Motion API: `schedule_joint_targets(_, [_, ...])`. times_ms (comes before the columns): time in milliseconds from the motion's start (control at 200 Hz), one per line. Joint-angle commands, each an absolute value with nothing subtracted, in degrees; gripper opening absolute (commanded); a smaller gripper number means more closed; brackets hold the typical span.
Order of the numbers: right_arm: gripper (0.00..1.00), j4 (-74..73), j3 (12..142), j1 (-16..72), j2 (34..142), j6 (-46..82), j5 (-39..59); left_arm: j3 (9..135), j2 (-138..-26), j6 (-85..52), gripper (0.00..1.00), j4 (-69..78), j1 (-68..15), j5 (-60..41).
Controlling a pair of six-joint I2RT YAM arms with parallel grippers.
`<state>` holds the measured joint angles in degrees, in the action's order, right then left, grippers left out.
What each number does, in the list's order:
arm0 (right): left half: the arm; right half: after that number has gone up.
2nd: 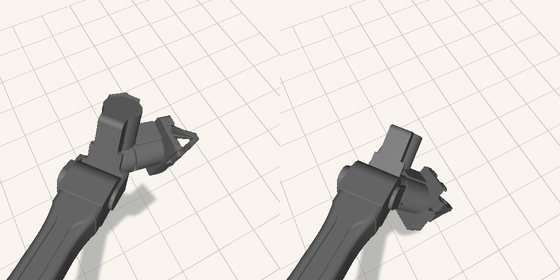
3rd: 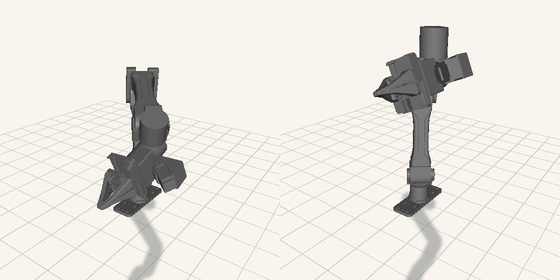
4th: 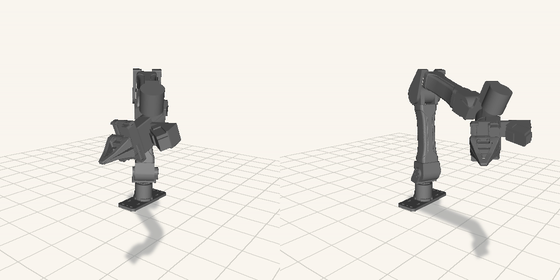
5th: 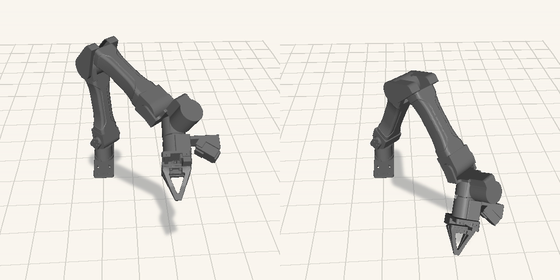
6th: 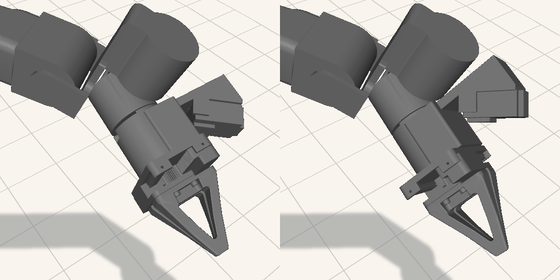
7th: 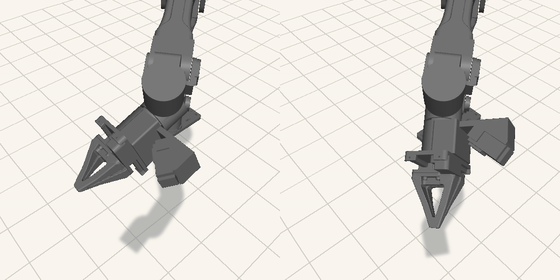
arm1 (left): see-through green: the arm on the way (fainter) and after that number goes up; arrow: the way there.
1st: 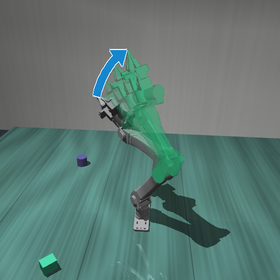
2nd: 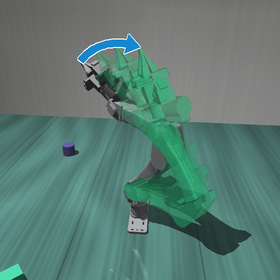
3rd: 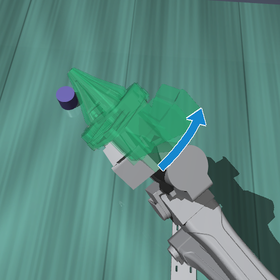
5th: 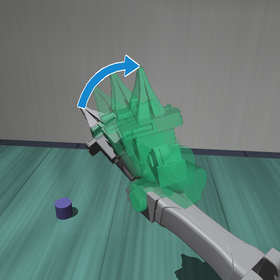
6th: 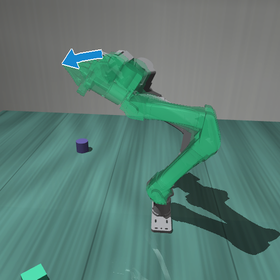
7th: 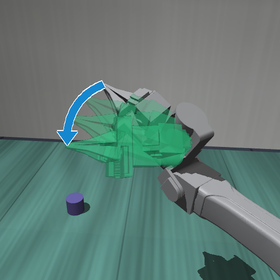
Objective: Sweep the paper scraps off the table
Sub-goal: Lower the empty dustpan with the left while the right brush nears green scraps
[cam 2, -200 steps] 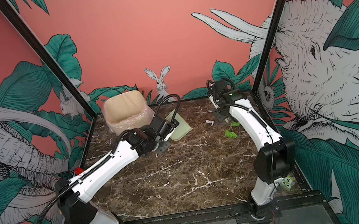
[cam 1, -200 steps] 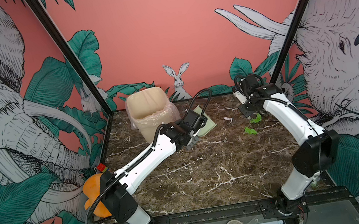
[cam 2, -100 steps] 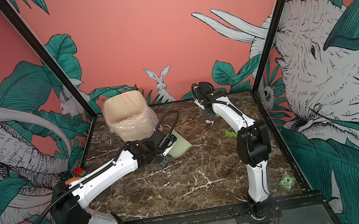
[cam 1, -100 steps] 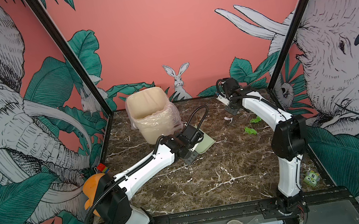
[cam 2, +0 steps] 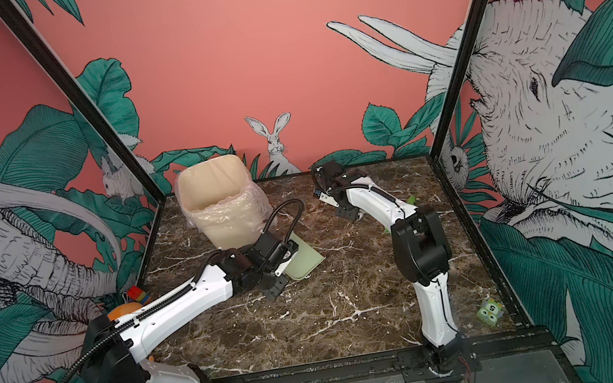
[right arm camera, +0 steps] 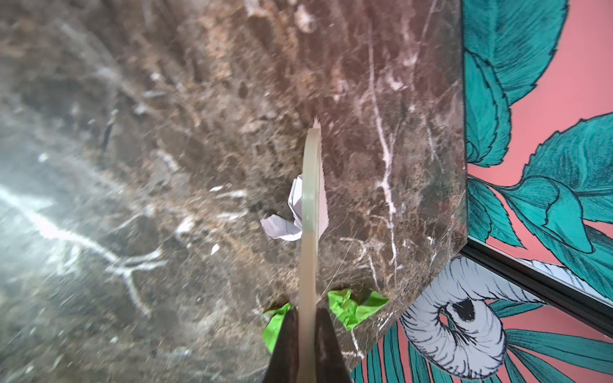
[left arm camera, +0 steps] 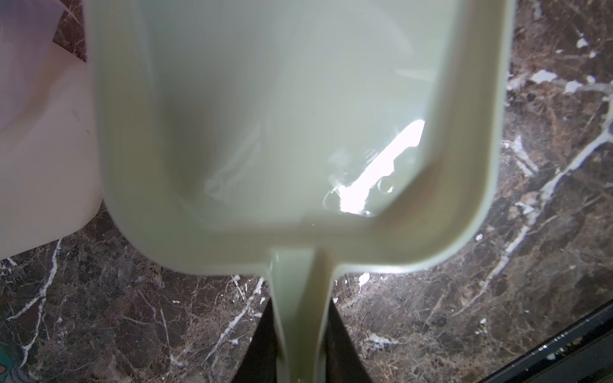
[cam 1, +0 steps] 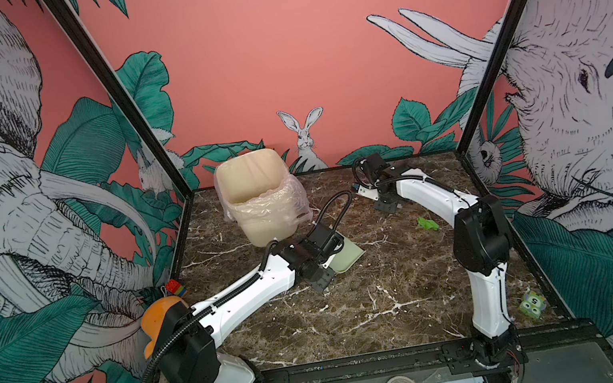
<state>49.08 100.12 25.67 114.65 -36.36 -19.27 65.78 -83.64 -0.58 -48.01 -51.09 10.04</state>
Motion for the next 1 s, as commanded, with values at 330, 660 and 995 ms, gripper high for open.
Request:
schedule_joint_targets(330, [0.00,62.0,93.3,35.6,102.7,-31.0,-14.1,62.6,-80.8,-3.4,0.18,-47.5,-51.4,8.2])
schedule_joint_targets(660, [0.00,70.2,92.5,40.1,96.0,-26.0,-6.8,61.1,-78.7,-4.0,0.18,-48.7,-51.6,8.2])
schedule_joint_targets(995, [0.00,73.7,94.7,36.9,98.9,-20.6,-14.2,60.2,-79.4,-4.0,0.18,-48.3,-52.9,5.9])
